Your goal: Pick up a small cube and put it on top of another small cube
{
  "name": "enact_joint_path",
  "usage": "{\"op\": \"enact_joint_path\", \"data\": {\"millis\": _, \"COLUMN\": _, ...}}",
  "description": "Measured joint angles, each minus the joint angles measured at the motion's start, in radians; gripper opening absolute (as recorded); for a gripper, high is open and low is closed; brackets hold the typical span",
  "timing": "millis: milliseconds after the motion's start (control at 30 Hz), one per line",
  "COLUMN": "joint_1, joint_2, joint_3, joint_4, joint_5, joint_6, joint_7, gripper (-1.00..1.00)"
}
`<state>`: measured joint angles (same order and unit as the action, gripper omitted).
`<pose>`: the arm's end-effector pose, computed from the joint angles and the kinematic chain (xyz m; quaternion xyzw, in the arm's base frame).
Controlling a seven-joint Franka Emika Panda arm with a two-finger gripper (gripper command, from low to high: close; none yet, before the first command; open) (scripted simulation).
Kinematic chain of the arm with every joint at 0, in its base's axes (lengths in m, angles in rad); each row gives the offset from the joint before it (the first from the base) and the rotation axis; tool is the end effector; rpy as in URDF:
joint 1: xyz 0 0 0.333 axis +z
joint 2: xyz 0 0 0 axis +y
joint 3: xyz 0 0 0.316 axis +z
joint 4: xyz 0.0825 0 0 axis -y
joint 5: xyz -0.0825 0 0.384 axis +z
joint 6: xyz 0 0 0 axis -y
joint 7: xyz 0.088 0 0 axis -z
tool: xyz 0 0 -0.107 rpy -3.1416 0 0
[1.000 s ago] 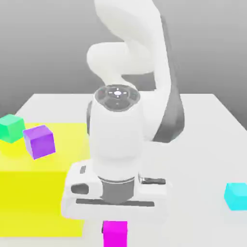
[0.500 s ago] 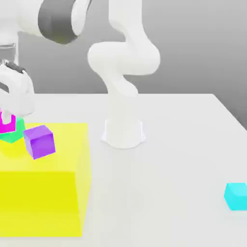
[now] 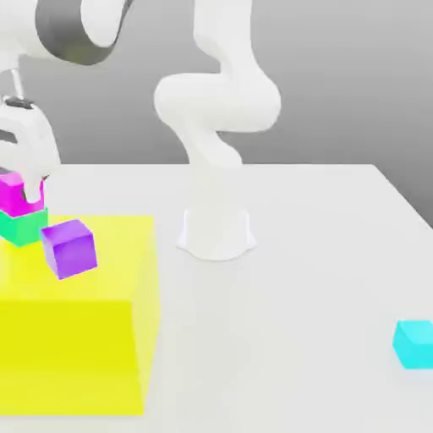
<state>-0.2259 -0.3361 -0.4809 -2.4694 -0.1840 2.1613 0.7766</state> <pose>0.3271 -0.2898 0.4021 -0.7785 0.6276 -0.0001 0.0003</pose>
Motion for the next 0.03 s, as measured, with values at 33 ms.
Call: {"op": "enact_joint_path", "data": {"millis": 33, "joint_1": -0.001, "joint_2": -0.016, "joint_3": 0.006, "joint_4": 0.021, "joint_5": -0.002, "joint_6": -0.036, "joint_7": 0.003, "gripper": 1.00}}
